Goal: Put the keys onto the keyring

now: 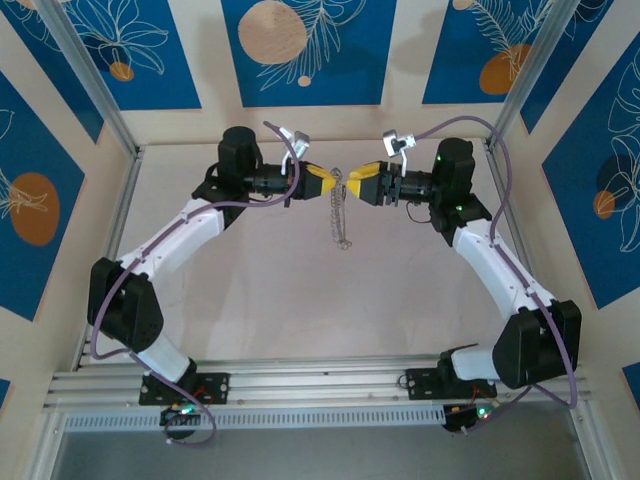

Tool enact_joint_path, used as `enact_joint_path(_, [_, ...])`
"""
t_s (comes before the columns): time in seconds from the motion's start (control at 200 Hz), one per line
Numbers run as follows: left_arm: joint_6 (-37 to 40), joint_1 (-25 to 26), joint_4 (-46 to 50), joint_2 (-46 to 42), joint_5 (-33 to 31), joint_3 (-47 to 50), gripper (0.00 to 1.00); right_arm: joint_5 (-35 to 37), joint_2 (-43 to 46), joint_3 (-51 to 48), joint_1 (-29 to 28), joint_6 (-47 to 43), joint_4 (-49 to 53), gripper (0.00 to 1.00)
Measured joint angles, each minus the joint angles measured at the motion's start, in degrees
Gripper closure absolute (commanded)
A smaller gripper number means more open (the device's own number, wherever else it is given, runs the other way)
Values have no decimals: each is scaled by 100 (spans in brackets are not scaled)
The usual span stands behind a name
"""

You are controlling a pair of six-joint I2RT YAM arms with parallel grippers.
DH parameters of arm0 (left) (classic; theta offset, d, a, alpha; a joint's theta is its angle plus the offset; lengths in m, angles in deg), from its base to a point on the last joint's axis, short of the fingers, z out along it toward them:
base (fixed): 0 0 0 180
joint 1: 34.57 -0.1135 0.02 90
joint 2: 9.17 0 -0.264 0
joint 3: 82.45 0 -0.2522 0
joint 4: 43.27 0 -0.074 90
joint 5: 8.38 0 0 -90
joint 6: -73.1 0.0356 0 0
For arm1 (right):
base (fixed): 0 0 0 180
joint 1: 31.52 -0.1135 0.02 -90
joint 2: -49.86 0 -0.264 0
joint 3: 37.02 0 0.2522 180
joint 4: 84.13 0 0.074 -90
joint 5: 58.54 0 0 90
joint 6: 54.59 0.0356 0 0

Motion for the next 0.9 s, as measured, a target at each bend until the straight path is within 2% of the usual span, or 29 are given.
enact_joint_path(0.23, [-302, 0, -372, -79, -2, 61, 100, 146, 81, -216, 0, 339, -509, 47])
enact_joint_path(0.425, [-393, 0, -494, -94, -2, 61, 100, 144, 50, -214, -35, 474, -752, 51])
enact_joint_path(0.545, [-448, 0, -544, -96, -2, 68, 100, 142, -70, -205, -87, 575, -846, 64])
enact_joint_path(0.63, [-448, 2, -575, -98, 0, 68, 100, 136, -149, -199, -136, 592, -890, 80])
enact_joint_path(0.715, [-450, 2, -588, -98, 0, 68, 100, 129, -186, -192, -160, 654, -905, 100])
enact_joint_path(0.9, [-514, 0, -688, -107, -9, 105, 100, 74, -188, -188, -136, 682, -973, 100])
